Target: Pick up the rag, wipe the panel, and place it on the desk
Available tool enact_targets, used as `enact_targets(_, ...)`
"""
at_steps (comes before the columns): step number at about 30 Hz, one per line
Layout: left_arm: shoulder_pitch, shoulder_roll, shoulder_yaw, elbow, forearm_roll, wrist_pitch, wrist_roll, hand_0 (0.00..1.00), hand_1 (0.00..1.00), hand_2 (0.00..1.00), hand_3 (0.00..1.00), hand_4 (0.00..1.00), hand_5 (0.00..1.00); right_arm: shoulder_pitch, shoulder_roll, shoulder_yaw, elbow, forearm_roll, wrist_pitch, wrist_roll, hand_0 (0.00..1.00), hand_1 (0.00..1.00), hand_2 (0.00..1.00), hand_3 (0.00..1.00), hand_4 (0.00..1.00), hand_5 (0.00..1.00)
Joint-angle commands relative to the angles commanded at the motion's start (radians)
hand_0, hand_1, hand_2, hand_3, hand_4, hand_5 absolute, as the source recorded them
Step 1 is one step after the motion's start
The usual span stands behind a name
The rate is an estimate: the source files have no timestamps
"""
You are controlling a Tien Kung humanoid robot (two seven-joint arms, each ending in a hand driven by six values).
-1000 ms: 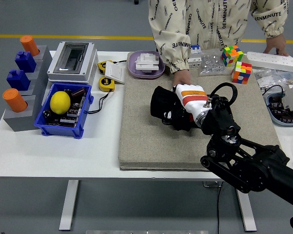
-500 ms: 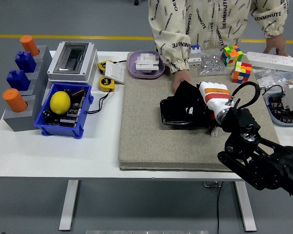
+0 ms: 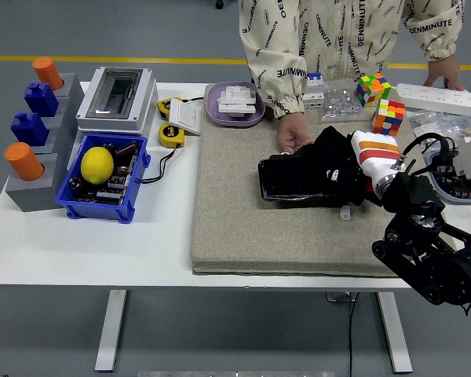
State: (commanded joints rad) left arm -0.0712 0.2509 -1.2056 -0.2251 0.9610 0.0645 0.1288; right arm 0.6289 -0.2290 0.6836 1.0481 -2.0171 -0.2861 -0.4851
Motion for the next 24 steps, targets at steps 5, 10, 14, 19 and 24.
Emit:
enact_targets(5, 0.001, -0.001, -0.004, 0.001, 0.002, 0.000, 0.000, 0.651, 0.660, 0.696, 0.579, 0.676, 0.441, -0.007, -0.027, 0.031, -0.005, -0.005, 0.000, -0.002, 0.389, 0.455, 0.519, 0.525, 0.930, 0.352)
enact_targets(10, 0.001, -0.002, -0.006, 0.002, 0.002, 0.000, 0.000, 0.653, 0.662, 0.696, 0.579, 0.676, 0.440, -0.015, -0.046, 0.053, -0.005, -0.009, -0.001, -0.005, 0.389, 0.455, 0.519, 0.525, 0.929, 0.351)
enact_targets(14, -0.001, -0.004, -0.007, 0.000, 0.002, -0.001, 0.000, 0.652, 0.660, 0.695, 0.579, 0.676, 0.439, -0.021, -0.058, 0.066, -0.008, -0.011, 0.000, -0.005, 0.389, 0.455, 0.519, 0.525, 0.930, 0.351)
enact_targets(19, 0.000, -0.005, -0.010, 0.002, 0.002, 0.000, 0.000, 0.652, 0.661, 0.696, 0.579, 0.676, 0.440, -0.027, -0.072, 0.085, -0.015, -0.016, 0.000, -0.006, 0.390, 0.455, 0.519, 0.525, 0.929, 0.350)
enact_targets(24, -0.001, -0.005, -0.011, 0.001, 0.003, -0.001, 0.000, 0.652, 0.661, 0.696, 0.579, 0.676, 0.440, -0.030, -0.081, 0.097, -0.019, -0.020, 0.000, -0.007, 0.390, 0.455, 0.519, 0.525, 0.929, 0.350)
